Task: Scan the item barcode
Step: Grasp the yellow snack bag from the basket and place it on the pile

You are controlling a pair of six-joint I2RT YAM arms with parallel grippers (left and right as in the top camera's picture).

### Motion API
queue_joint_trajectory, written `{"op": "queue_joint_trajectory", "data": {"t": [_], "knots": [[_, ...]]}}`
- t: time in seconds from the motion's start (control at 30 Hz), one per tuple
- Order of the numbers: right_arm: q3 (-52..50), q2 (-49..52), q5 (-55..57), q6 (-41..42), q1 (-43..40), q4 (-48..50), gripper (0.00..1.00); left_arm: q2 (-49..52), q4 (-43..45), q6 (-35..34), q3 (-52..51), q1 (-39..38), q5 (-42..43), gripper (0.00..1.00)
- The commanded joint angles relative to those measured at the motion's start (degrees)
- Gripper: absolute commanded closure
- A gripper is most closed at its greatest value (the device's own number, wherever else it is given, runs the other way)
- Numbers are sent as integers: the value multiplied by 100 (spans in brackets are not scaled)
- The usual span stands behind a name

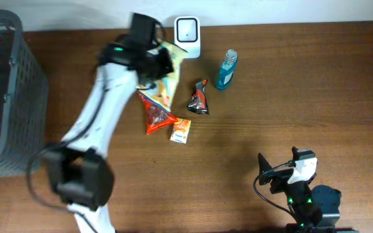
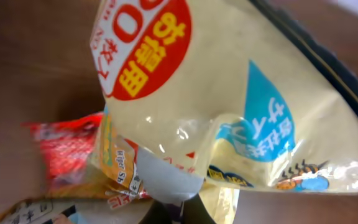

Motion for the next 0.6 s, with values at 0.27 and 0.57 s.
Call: {"op": "queue_joint_trajectory", "data": {"t": [0.27, 0.57], "knots": [[-35, -33, 9, -20, 24, -11, 2, 776, 422, -192, 136, -452, -306, 30], [-35, -33, 9, -20, 24, -11, 2, -1982, -2153, 1300, 505, 1517, -940, 1]]}}
